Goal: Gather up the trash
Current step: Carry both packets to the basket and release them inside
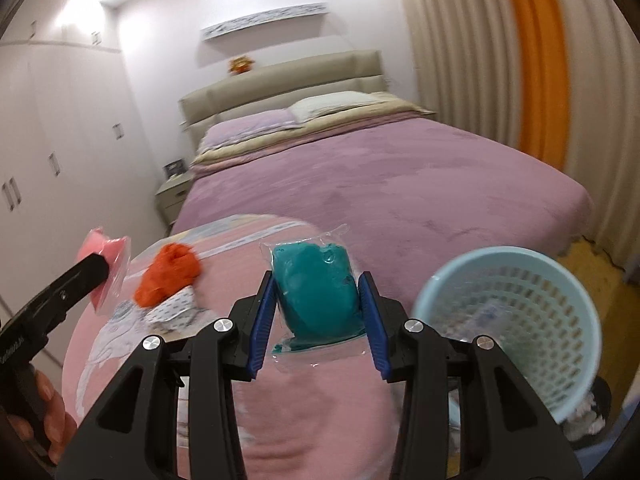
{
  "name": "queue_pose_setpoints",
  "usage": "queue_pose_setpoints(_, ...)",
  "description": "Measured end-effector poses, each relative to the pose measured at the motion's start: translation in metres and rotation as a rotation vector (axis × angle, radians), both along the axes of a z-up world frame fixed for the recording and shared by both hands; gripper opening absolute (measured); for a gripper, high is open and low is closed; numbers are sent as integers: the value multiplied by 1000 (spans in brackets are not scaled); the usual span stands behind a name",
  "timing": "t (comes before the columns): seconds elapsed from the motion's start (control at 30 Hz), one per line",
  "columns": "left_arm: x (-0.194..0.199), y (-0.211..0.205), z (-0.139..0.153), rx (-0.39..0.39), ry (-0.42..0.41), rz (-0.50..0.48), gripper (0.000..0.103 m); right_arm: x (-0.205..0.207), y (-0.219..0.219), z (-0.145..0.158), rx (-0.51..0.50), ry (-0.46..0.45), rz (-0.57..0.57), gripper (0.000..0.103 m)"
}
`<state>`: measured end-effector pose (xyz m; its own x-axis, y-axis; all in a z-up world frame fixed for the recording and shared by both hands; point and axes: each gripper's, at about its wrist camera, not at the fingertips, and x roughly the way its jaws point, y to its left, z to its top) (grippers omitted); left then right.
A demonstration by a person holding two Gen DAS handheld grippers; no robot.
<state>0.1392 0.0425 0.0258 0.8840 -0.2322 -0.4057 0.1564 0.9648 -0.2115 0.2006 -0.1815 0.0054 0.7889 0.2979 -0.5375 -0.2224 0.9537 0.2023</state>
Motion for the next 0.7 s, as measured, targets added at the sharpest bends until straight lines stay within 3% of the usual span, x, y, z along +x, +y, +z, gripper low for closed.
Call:
queue_pose_setpoints(0.3,33,-78,-7,22,31,-142,52,11,-85,-8,42,48,-177,38)
queue_pose_setpoints(0.7,86,-178,-55,93,155,-263,52,21,-169,-51,105,153,-323,38)
